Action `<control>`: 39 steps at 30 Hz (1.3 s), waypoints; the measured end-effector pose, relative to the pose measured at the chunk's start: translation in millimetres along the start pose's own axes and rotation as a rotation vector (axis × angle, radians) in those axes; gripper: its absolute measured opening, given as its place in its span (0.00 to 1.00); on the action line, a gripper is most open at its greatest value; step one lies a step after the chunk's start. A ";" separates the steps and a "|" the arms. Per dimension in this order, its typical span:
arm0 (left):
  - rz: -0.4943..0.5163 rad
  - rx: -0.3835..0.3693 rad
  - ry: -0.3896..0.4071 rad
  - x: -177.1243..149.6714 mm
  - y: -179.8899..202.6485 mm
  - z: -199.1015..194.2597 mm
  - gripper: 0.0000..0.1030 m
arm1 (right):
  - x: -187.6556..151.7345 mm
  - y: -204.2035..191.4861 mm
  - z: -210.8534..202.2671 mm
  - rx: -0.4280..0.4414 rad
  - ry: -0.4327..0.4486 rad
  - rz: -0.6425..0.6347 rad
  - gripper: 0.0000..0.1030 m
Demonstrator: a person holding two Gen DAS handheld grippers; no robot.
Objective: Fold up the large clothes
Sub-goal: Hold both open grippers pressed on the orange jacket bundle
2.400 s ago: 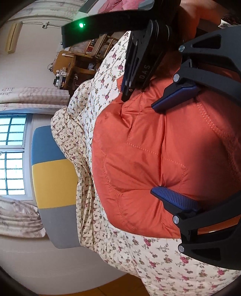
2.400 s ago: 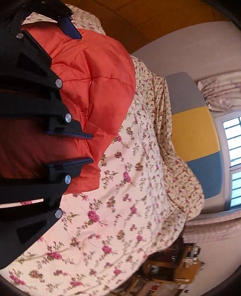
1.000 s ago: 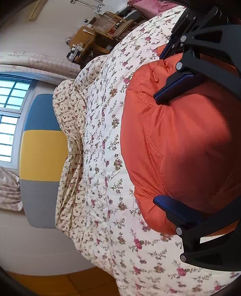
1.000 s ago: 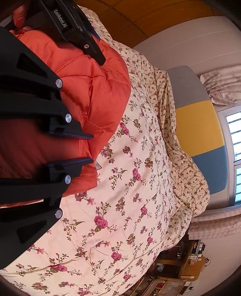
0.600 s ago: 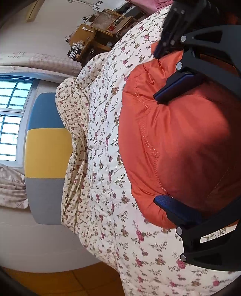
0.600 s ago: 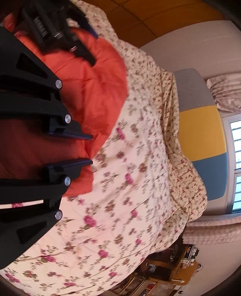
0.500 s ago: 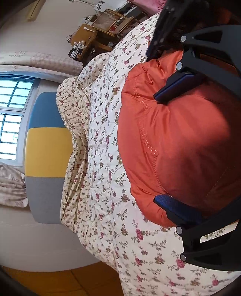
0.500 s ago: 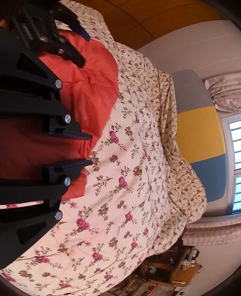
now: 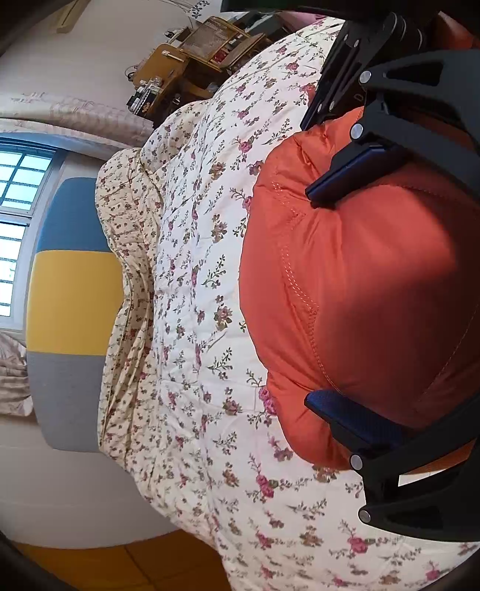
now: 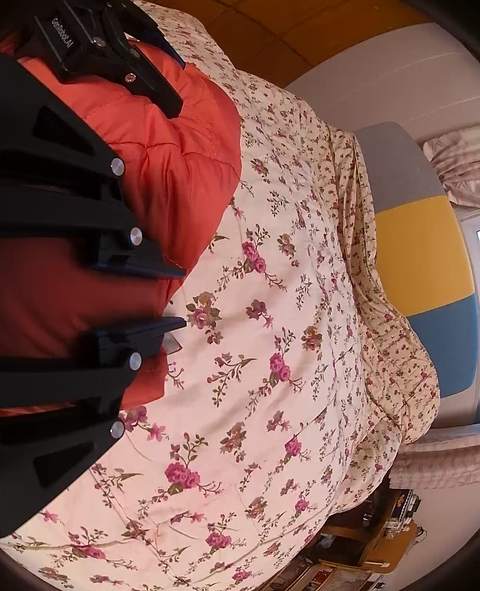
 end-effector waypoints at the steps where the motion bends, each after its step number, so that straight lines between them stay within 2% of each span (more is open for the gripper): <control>1: 0.002 0.002 0.002 -0.3 0.3 0.1 0.97 | -0.2 0.5 -0.3 0.001 0.005 0.002 0.20; 7: 0.015 0.000 0.024 -0.1 2.9 -10.6 0.97 | 0.7 0.3 -10.4 0.012 0.040 0.005 0.20; 13: 0.096 0.007 0.026 -9.1 9.3 -39.3 0.97 | -5.2 -3.5 -35.0 -0.004 0.048 -0.018 0.20; 18: 0.052 0.000 0.009 -23.2 8.5 -67.1 0.97 | -16.3 -7.0 -68.2 -0.019 0.084 -0.044 0.21; 21: 0.036 0.017 0.051 -33.6 10.8 -78.1 0.97 | -21.9 -7.0 -74.9 -0.029 0.129 -0.049 0.21; 23: 0.062 0.038 0.100 -37.1 14.2 -80.5 0.97 | -23.8 -6.8 -74.5 -0.035 0.150 -0.044 0.21; 29: 0.076 0.049 0.159 -39.3 15.6 -75.8 0.97 | -24.5 -4.5 -69.1 -0.042 0.202 -0.023 0.21; 37: 0.070 0.043 0.159 -37.1 16.9 -76.0 0.97 | -22.7 -3.2 -70.8 -0.014 0.189 -0.003 0.22; 39: 0.056 0.019 0.144 -37.2 15.2 -80.1 0.97 | -21.5 -1.8 -74.0 0.003 0.181 0.007 0.26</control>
Point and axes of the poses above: each gripper's, at about its wrist camera, not at the fingertips, and z roughly the way its jaws point, y to its right, x to its top, the point moved 8 cm from there along z, roughly the way its jaws point, and after that the axes turned 8 degrees about y, right-handed, at the moved point
